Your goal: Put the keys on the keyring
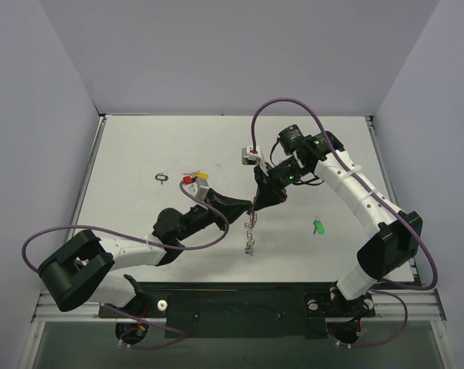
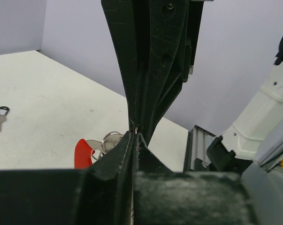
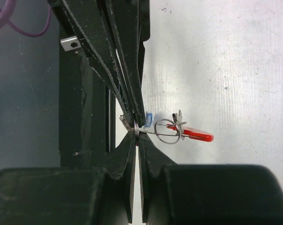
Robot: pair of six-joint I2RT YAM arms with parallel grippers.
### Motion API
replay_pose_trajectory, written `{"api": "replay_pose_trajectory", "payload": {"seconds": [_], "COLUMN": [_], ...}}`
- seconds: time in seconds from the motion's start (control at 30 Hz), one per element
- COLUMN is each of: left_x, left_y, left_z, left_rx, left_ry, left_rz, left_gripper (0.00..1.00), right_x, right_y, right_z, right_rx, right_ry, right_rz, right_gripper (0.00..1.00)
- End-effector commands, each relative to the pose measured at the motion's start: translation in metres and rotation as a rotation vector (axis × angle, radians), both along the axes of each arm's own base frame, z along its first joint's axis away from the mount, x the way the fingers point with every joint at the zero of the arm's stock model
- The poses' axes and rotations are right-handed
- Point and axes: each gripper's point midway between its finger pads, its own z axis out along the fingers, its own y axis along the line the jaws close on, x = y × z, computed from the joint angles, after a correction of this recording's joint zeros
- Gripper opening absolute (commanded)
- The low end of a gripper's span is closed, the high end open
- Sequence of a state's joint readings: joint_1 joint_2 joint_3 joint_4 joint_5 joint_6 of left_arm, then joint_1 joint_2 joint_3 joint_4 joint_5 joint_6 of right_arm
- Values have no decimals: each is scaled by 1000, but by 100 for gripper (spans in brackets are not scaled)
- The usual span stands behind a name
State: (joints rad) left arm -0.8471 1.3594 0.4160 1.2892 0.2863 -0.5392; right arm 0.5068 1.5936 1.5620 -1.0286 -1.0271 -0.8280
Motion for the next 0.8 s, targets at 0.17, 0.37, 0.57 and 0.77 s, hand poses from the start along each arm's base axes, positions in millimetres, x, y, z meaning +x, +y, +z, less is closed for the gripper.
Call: {"api": "replay_pose_trajectory", "payload": {"seconds": [0.17, 0.37, 0.57, 0.77], "left_x": [2, -2, -19, -25], "left_y": [33, 37, 26, 11], "left_z": [61, 24, -25, -64], "left_rx": [-160, 67, 241, 350], "left_ry": [-116, -82, -65, -117], "left_rz": [135, 208, 201, 215], "left_gripper": [41, 45, 51, 53], "right_x": [13, 24, 34, 33], "right_y": [1, 2, 3, 3], "right_z": [9, 5, 0, 0], "right_rx": [-56, -77, -98, -98], "right_ry": [11, 31, 54, 62], "right_rz": [-236, -335, -403, -413], "right_gripper": [0, 0, 0, 0]}}
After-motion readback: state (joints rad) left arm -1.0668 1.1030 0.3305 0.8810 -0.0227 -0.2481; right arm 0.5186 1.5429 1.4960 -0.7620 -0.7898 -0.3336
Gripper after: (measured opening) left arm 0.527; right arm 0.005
